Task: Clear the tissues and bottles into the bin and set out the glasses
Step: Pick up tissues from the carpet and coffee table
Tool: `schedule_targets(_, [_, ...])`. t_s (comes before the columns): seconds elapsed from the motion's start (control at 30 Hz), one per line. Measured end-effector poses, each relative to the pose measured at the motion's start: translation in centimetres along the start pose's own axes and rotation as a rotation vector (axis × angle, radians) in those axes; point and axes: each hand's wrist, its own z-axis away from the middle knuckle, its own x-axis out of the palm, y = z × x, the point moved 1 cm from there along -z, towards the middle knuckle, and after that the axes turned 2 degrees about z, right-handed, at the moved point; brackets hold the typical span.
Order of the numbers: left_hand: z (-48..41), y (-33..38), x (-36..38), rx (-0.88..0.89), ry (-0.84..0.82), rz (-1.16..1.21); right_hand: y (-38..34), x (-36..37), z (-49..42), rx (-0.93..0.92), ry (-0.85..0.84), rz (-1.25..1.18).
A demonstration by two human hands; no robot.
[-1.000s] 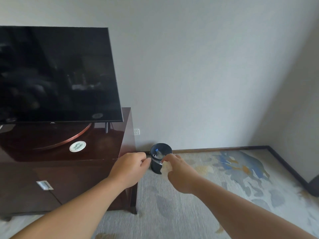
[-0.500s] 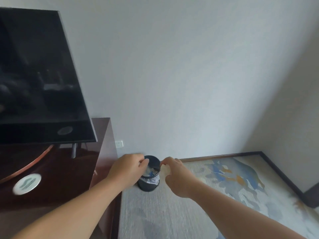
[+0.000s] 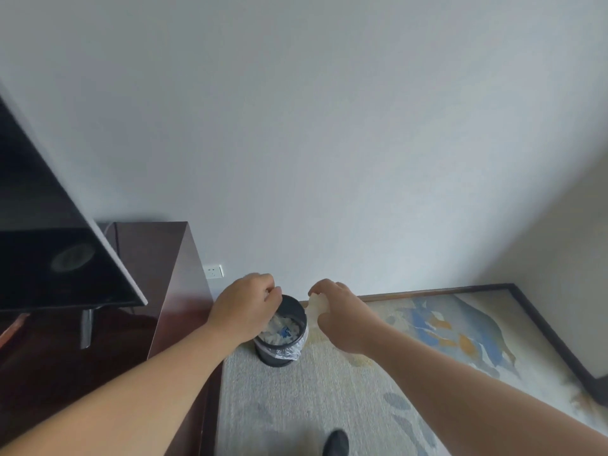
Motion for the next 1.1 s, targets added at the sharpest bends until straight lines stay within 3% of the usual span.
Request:
schedule_targets(0.17, [-7.3, -1.8, 2.7, -0.107, -0.025, -0.014, 2.4, -1.4, -9.5, -0.065, -0.074, 0.011])
schedule_targets(0.47, [-16.9, -5.8, 8.6, -0.466, -0.125, 0.131, 7.0, -1.6, -22.9, -0.044, -0.25, 0.026])
schedule_targets(1.1, [-24.4, -19.4, 23.9, -0.964, -0.263, 0.437, 13.5, 10.2, -36.6, 0.207, -0.358, 0.039])
